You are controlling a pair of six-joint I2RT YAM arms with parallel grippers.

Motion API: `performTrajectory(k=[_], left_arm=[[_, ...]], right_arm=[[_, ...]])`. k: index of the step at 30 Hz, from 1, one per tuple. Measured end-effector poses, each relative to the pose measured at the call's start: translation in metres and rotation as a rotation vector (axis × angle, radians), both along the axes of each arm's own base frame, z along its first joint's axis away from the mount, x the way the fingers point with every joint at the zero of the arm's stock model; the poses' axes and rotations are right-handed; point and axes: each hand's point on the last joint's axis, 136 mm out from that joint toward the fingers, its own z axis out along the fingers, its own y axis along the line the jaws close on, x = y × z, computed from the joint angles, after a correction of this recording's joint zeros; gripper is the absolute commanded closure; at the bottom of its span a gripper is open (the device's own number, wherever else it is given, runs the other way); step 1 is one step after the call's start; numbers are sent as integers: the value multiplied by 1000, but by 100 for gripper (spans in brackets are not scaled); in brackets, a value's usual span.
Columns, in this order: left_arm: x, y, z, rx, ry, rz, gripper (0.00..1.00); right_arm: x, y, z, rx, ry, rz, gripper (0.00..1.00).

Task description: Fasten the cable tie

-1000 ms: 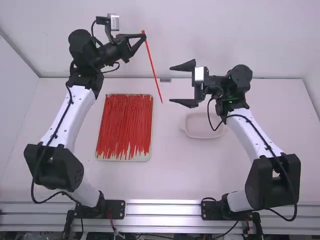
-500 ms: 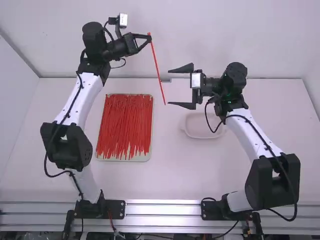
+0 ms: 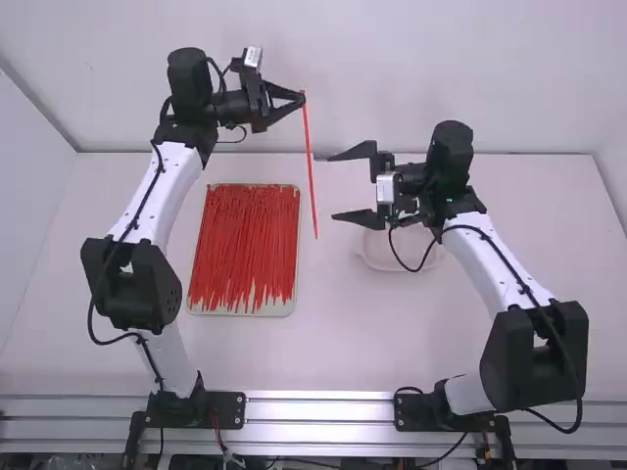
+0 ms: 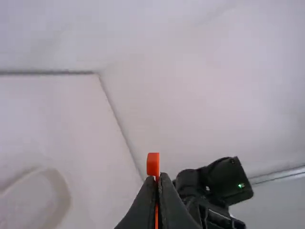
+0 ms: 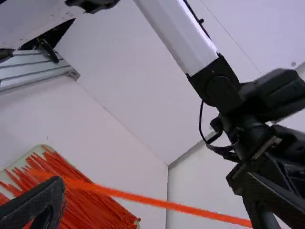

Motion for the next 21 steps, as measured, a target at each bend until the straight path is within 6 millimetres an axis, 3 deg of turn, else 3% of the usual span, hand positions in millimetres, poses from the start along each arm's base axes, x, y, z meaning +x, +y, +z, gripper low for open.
performTrajectory(k=[9, 17, 18, 21], left_arm=[[-7, -2, -17, -18, 207, -13, 98], [-7, -2, -18, -27, 242, -10, 98], [-7, -2, -18, -28, 244, -10, 98], [-7, -2, -19, -27, 252, -10, 98]], right_arm=[[-16, 16, -5, 26, -135, 66, 1], [-30, 28, -17, 60, -276, 115, 0], [-32, 29, -20, 65, -294, 121, 11], [-34, 30, -20, 69, -307, 128, 21]])
